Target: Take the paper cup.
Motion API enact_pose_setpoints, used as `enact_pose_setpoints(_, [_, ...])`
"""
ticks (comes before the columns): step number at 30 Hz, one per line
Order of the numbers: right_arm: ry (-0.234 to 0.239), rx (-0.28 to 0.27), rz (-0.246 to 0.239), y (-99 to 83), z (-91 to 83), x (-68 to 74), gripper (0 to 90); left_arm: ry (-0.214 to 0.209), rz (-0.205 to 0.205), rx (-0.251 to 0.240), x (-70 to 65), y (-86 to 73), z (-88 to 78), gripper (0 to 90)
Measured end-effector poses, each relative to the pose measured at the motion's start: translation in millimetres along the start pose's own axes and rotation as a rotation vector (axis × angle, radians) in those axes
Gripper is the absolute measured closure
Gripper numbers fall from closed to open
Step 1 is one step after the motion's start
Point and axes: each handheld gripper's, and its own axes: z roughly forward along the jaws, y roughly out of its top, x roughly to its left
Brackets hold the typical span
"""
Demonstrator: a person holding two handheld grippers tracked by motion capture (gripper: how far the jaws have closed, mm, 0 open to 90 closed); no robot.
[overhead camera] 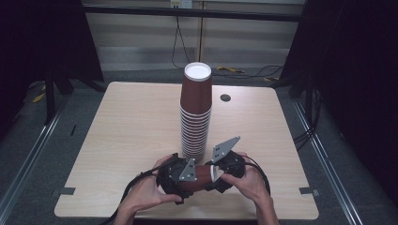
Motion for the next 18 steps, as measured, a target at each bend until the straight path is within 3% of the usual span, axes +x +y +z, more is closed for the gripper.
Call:
enact_pose_setpoints(10, [0.002,-0.013,0.005,-1.6,-2.7,-0.1,22.6,-0.013,-0.005,-0.051,3.4,-2.6,-7.4,8.8])
enact_pose_setpoints(11, [0.003,-0.017,0.008,-1.6,-2.8,-0.1,22.6,-0.016,0.011,-0.047,5.2,-2.6,-8.8,8.9])
enact_pose_setpoints(12, [0.002,-0.018,0.009,-1.6,-2.9,-0.2,22.6,-0.019,-0.016,-0.066,4.3,-3.0,-8.2,9.0])
enact_pose_setpoints(18, [-0.008,-0.008,0.005,-1.5,-2.5,0.2,22.7,-0.019,-0.009,-0.086,5.8,-4.3,-9.9,9.3])
